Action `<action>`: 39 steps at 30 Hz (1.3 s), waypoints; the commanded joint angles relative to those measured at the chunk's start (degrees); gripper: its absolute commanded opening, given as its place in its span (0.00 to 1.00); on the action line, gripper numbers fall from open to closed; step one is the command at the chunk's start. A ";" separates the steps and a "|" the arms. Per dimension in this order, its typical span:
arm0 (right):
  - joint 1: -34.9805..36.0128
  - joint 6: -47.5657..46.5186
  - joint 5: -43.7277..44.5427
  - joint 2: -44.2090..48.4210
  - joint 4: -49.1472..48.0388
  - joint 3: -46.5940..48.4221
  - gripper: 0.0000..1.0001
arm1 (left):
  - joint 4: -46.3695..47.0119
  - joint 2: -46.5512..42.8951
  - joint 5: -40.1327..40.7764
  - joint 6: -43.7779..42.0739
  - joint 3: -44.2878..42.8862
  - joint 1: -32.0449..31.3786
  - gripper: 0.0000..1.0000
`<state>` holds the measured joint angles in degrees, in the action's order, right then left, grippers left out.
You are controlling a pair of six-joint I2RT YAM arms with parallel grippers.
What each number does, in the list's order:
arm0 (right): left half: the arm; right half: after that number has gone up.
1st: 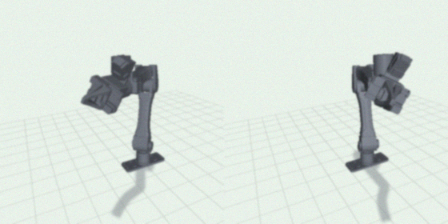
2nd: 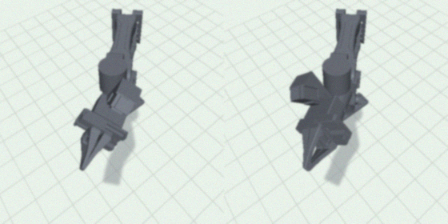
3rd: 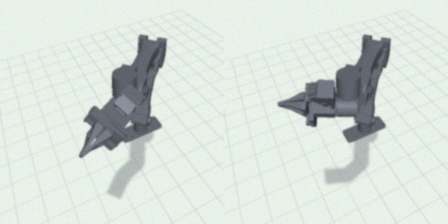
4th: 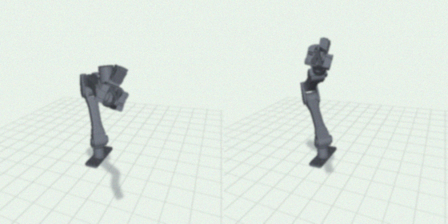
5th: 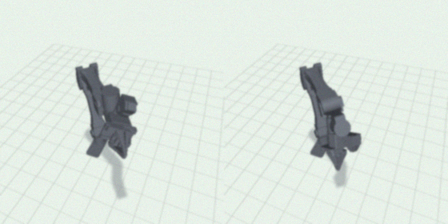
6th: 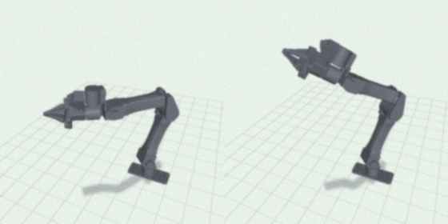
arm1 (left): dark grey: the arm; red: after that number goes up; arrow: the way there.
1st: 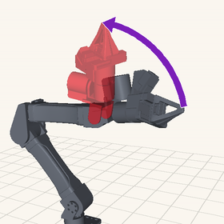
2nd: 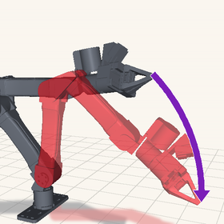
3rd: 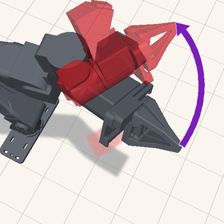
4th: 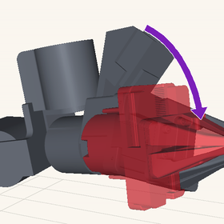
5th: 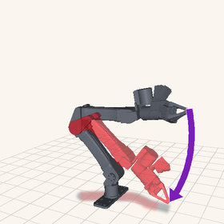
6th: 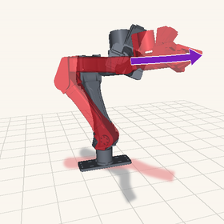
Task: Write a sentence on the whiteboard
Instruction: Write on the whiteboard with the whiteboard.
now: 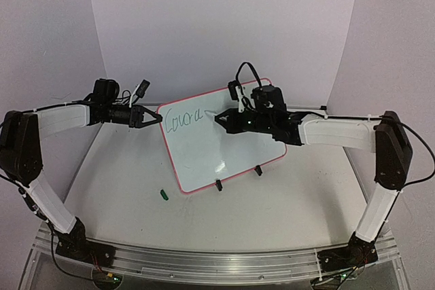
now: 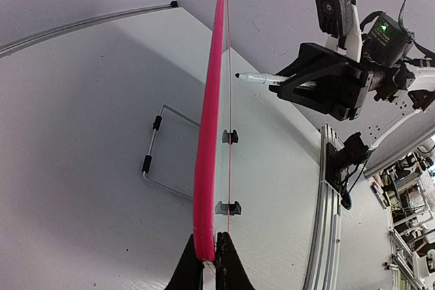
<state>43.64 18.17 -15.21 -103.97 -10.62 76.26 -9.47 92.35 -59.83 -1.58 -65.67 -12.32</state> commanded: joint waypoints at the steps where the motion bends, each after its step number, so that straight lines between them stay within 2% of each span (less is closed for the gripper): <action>1: -0.24 -0.06 0.45 3.22 -2.20 -0.40 0.00 | -1.86 -0.62 1.40 -4.60 -1.06 -1.96 0.00; 30: -2.23 0.68 -3.63 -2.74 -2.65 4.67 0.00 | -2.74 -0.36 1.82 -5.34 -1.30 -2.35 0.00; 39: -2.25 0.65 -5.38 -2.98 -2.65 2.46 0.00 | -2.97 -0.36 1.98 -5.56 -1.39 -2.42 0.00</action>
<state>41.65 19.33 -19.43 -106.00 -11.96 78.74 -10.42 92.29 -59.69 -2.14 -66.32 -12.74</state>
